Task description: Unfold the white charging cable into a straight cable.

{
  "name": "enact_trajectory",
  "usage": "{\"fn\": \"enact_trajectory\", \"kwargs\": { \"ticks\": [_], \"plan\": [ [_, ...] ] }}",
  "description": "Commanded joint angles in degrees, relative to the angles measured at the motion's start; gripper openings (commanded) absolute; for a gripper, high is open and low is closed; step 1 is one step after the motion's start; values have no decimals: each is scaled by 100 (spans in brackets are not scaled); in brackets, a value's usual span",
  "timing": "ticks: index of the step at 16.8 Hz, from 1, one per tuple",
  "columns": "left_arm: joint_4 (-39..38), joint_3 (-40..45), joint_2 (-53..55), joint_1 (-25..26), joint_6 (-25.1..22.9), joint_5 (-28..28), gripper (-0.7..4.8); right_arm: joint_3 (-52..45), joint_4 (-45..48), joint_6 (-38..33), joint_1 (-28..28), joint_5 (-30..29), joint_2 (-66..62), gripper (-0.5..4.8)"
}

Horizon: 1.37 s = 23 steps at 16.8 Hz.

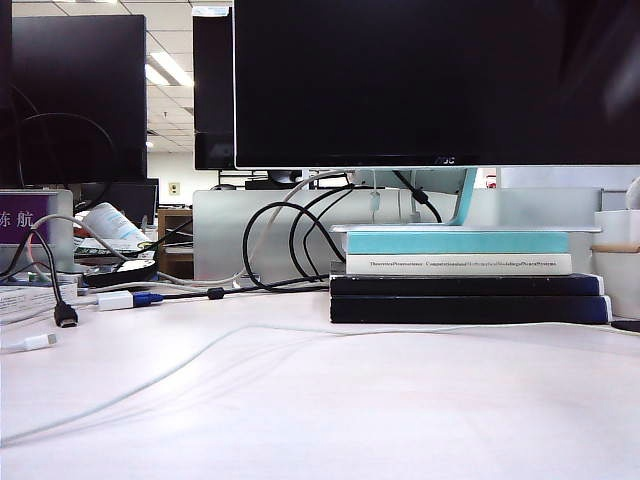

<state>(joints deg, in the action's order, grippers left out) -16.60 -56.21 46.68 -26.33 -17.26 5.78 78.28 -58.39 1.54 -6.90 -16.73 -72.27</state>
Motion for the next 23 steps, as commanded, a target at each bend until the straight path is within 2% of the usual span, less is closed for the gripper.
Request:
{"fn": "enact_trajectory", "kwargs": {
  "ticks": [1,2,5,7,9,11,13,15,16,17,19,20,21,23],
  "plan": [
    [-378,-9,-459,238,11,-326,479,31,986,-46,-2,258,975,273],
    [-518,-4,-632,356,13,-323,479,31,1300,-44,-2,470,1432,272],
    [-988,7,-1187,682,-20,-643,321,24,1703,48,0,855,2398,268],
    [-933,221,-1738,732,-111,-892,305,-85,1773,212,0,1237,2876,268],
    [-734,680,-2551,732,-138,-1117,265,-778,2415,321,0,1231,3604,222],
    [-605,1137,-3263,732,-138,-1165,263,-1711,3161,293,0,1235,4433,196],
    [-599,1635,-3869,728,210,-1193,209,-3021,3724,-238,-4,1224,5462,109],
    [-597,1923,-3967,728,466,-1027,208,-3969,4225,-780,-4,1001,6081,57],
    [-555,2164,-3967,728,581,-942,176,-4441,4498,-1021,-13,1014,6380,49],
    [-433,2411,-3976,728,649,-719,122,-4887,4771,-1172,-31,1021,6671,49],
    [31,2870,-3995,728,699,-660,92,-5423,4964,-1276,-28,1027,7001,49],
    [470,3005,-4000,728,859,-763,52,-5608,4964,-1272,-28,1049,7101,49],
    [793,3040,-3991,728,1484,-852,48,-5786,4966,-1270,-26,1064,7117,49],
    [863,3189,-3993,726,1473,-656,49,-5971,4970,-1268,-24,1062,7117,49]
  ]
}}
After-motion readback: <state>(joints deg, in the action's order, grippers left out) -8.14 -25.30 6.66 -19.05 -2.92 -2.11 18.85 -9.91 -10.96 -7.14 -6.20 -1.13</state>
